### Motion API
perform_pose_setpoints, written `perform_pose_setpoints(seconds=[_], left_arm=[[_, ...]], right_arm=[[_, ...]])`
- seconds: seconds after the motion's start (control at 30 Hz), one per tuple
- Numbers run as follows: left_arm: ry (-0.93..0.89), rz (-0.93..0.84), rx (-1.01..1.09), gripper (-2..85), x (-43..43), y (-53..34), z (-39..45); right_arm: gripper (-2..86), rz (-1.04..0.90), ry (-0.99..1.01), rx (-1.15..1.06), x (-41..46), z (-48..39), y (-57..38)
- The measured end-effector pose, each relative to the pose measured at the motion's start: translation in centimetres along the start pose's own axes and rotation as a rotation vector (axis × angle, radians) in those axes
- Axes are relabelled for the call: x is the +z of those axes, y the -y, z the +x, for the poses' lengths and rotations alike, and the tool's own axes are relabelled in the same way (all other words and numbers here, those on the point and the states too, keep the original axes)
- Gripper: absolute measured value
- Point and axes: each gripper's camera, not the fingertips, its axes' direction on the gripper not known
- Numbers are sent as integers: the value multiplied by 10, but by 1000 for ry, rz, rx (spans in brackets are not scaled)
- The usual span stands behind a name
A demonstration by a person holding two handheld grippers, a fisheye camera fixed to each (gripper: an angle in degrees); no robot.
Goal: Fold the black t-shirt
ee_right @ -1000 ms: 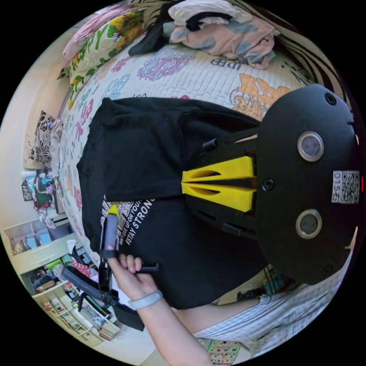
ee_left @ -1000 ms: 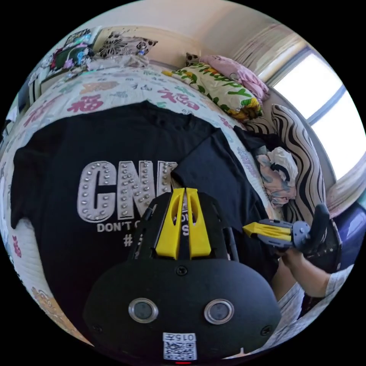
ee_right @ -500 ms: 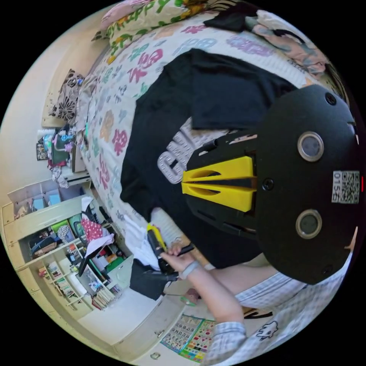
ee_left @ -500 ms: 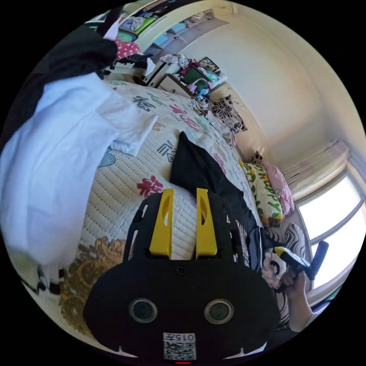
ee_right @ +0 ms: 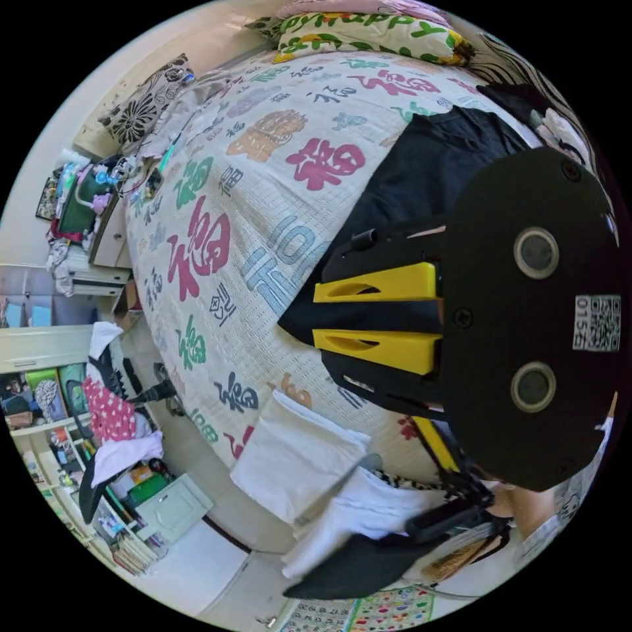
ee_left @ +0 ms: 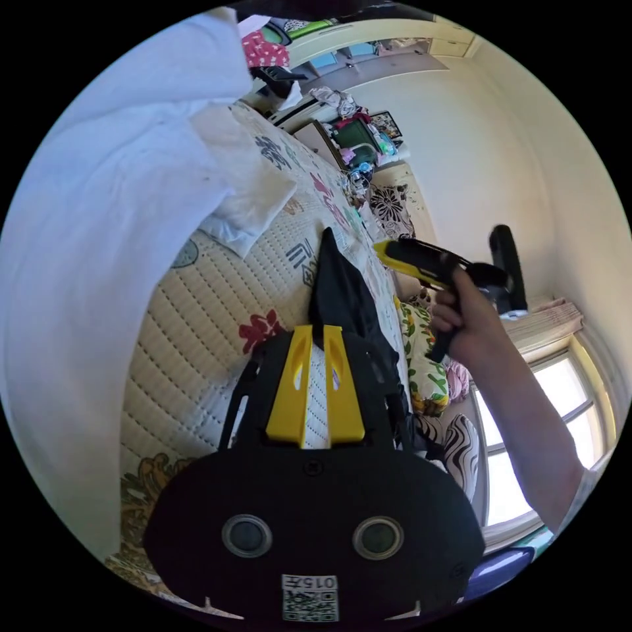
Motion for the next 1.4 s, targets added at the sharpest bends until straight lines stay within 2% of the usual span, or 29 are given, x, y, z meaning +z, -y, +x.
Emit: perform_pose_setpoints(seconds=[0.27,0.43,0.5,0.6,0.73,0.87,0.97,1.1,1.33,1.4], left_arm=[[-45,-14,-16,9,-33,19,29],[-44,-17,-18,9,-44,18,46],[-44,-22,-3,8,-45,13,57],[-74,-15,71,8,-49,0,85],[-132,-29,381,7,-48,-28,157],[-194,-188,676,8,-11,-84,227],[-162,-294,772,8,28,-131,256],[-142,-413,823,8,73,-176,272],[-61,-574,912,16,146,-243,287],[-59,-639,928,20,164,-256,290]], right_arm=[[79,-162,-17,37,71,2,75],[29,-135,30,64,68,21,90],[19,-85,122,88,55,39,88],[10,15,219,112,24,70,77],[7,146,345,167,-21,123,46],[4,248,420,270,-57,184,-13],[4,226,363,348,-59,211,-56],[7,207,383,488,-51,238,-99],[40,180,385,571,-49,246,-126],[45,174,296,609,-60,246,-133]])
